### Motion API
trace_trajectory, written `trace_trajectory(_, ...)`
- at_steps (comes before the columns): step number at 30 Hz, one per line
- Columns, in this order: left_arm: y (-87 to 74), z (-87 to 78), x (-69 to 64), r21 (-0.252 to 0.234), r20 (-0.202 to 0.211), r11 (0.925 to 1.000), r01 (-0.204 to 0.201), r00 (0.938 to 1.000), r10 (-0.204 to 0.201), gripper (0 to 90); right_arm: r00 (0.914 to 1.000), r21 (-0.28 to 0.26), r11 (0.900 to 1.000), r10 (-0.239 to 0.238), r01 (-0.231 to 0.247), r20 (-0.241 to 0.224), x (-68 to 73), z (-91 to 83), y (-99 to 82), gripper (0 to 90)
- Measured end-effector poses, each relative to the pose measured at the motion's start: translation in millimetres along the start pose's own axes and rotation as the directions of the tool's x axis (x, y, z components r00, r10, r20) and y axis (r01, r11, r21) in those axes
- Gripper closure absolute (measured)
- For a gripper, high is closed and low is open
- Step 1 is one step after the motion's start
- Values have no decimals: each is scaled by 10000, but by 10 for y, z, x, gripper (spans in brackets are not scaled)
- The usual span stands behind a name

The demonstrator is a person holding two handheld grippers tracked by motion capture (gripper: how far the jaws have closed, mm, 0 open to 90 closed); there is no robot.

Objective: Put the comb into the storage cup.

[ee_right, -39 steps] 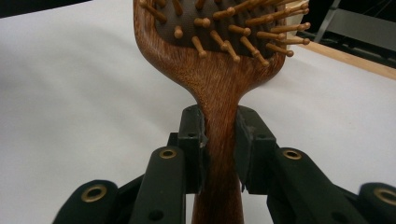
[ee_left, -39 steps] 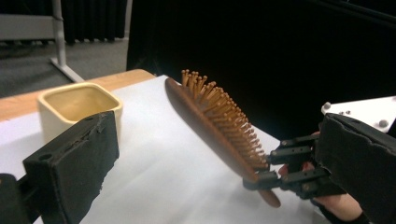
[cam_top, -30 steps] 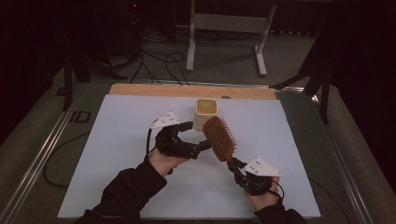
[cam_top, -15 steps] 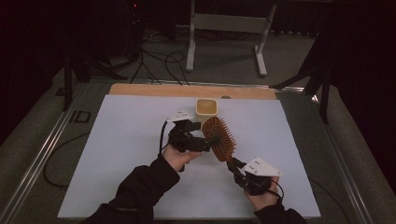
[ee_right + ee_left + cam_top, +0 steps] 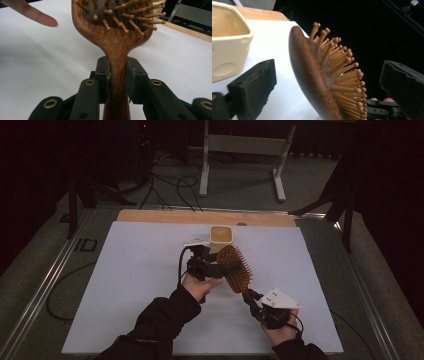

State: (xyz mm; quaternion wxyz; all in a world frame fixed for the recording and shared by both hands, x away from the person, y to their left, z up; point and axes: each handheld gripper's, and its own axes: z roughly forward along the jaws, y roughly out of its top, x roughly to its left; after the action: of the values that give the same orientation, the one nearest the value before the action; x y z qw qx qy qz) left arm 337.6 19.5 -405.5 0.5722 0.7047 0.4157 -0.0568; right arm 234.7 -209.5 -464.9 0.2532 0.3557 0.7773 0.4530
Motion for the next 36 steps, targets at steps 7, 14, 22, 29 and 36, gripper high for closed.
trace_trajectory(7, -39, 45, -17, -72, -45, 10000, -31, 10000, 31, 167, 9999, 24, 9999, -123, 123, -24, 15, 10, 5, 738)
trace_trajectory(14, -84, 53, -11, -358, -97, 9993, 145, 9998, -149, 330, 10000, 17, 10000, -35, 35, -32, 9, 5, 7, 738)
trace_trajectory(22, -96, 36, 13, -590, 271, 9972, 470, 9986, -455, 426, 9997, 104, 9998, -193, 192, 132, 20, 9, 9, 736)
trace_trajectory(29, -66, 23, -49, -414, 316, 9991, -107, 9994, 120, 490, 9996, 145, 9996, -245, 243, 163, 27, 19, 7, 735)
trace_trajectory(36, -51, 16, -81, -397, 289, 9987, -330, 9990, 342, 519, 9997, 132, 9996, -238, 237, 109, 24, 26, 9, 734)
